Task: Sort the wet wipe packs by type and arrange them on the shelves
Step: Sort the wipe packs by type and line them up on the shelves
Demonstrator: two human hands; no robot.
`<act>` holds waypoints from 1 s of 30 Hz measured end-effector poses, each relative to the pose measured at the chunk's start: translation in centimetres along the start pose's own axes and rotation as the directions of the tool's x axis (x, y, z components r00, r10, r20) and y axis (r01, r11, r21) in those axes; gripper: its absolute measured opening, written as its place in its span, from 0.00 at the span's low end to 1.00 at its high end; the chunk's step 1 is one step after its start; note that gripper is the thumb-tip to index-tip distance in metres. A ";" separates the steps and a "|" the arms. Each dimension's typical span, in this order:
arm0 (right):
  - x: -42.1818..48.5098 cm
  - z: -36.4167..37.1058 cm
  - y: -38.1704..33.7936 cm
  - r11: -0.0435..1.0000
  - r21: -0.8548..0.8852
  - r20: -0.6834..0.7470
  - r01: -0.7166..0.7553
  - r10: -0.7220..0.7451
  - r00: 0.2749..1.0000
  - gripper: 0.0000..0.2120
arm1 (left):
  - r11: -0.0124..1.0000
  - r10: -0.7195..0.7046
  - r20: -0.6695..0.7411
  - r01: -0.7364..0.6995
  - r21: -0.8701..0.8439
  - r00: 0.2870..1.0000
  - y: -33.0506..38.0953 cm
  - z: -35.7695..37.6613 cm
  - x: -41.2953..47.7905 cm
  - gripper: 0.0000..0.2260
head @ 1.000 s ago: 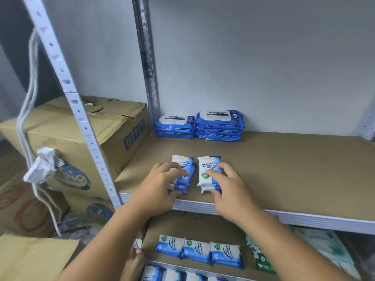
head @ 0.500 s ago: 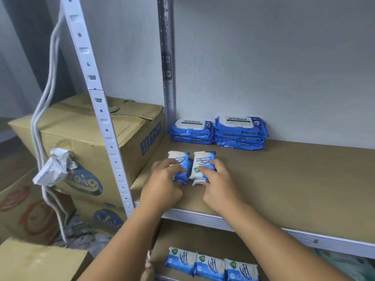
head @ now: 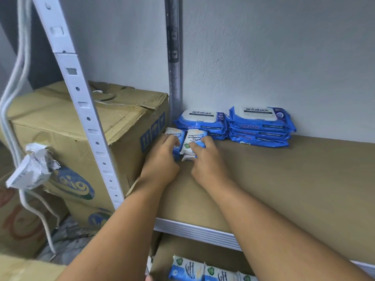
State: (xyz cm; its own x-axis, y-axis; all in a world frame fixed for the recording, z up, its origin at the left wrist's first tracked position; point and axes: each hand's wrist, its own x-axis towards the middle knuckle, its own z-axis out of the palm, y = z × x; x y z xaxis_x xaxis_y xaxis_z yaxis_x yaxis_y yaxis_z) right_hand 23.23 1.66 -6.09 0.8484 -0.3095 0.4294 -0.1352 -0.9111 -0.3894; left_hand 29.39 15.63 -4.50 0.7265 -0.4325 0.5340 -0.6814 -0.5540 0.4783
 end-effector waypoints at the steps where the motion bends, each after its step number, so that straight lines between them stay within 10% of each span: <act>1: 0.2 0.1 0.1 1.000 0.000 -0.006 0.002 -0.002 1.000 0.28 | 1.000 0.009 -0.003 -0.009 0.007 1.000 -0.1 0.1 0.1 0.19; 30: -2.6 -2.9 -1.2 0.999 -0.035 -0.116 -0.009 0.005 0.993 0.25 | 1.000 0.009 -0.041 -0.009 0.004 0.999 1.3 -0.8 -1.8 0.30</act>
State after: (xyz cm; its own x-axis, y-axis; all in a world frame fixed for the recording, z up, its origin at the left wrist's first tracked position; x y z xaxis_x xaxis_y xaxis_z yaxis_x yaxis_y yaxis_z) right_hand 19.70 2.72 -4.37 0.7826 -0.3435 0.5193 -0.1607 -0.9172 -0.3645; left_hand 27.17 16.23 -4.28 0.7159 -0.4081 0.5666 -0.6876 -0.5529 0.4706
